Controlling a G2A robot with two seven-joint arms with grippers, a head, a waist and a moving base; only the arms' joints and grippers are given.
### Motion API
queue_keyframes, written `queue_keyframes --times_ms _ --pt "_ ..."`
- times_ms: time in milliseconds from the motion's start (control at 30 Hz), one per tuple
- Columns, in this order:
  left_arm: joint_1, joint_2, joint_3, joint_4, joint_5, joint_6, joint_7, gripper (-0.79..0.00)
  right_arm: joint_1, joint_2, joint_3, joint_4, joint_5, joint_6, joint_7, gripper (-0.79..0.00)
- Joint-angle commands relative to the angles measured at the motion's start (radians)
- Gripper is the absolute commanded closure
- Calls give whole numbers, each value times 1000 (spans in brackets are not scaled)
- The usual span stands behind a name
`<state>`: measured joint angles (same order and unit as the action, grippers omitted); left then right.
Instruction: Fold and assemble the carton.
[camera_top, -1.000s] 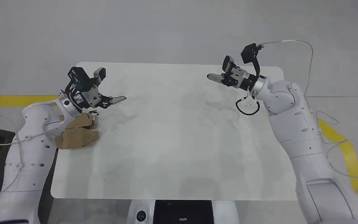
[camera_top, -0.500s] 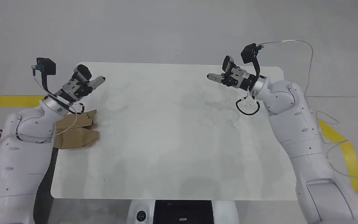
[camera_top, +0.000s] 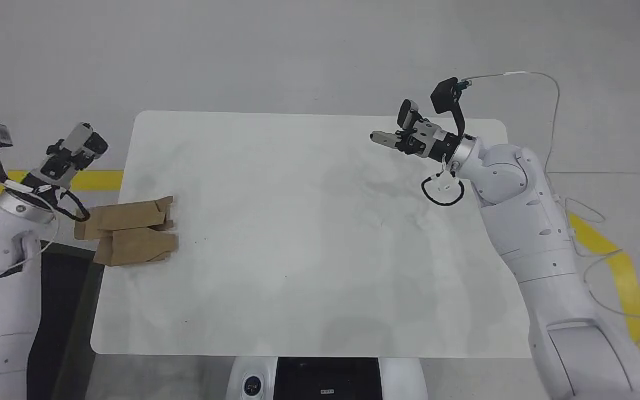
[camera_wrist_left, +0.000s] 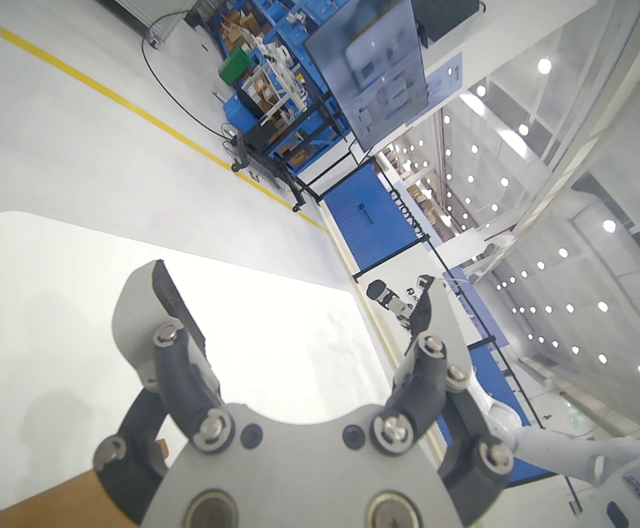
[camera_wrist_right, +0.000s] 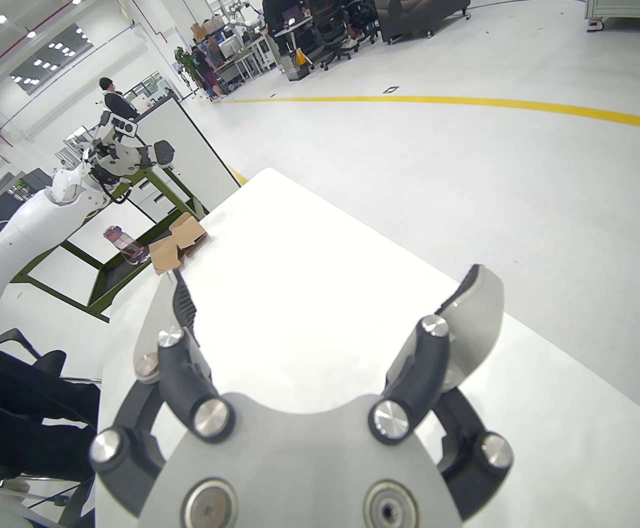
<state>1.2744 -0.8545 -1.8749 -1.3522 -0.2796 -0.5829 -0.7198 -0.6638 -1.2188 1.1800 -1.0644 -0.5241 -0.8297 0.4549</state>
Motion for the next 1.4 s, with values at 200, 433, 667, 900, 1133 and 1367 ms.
queue_keyframes --times_ms 200,433,667,900,1133,1367 --pt "96 11 -152 78 -108 -41 -40 -785 0 0 0 0 -1 0 0 -785" --pt "164 22 -253 187 -81 33 -24 -785 0 0 0 0 -1 0 0 -785" --pt "203 23 -273 302 -26 135 19 -785 0 0 0 0 -1 0 0 -785" --pt "184 21 -214 410 15 194 -13 -785 0 0 0 0 -1 0 0 -785" --pt "134 13 -157 521 -63 228 -158 -785 0 0 0 0 -1 0 0 -785" --pt "65 6 -113 596 -138 205 -278 -785 0 0 0 0 -1 0 0 -785"
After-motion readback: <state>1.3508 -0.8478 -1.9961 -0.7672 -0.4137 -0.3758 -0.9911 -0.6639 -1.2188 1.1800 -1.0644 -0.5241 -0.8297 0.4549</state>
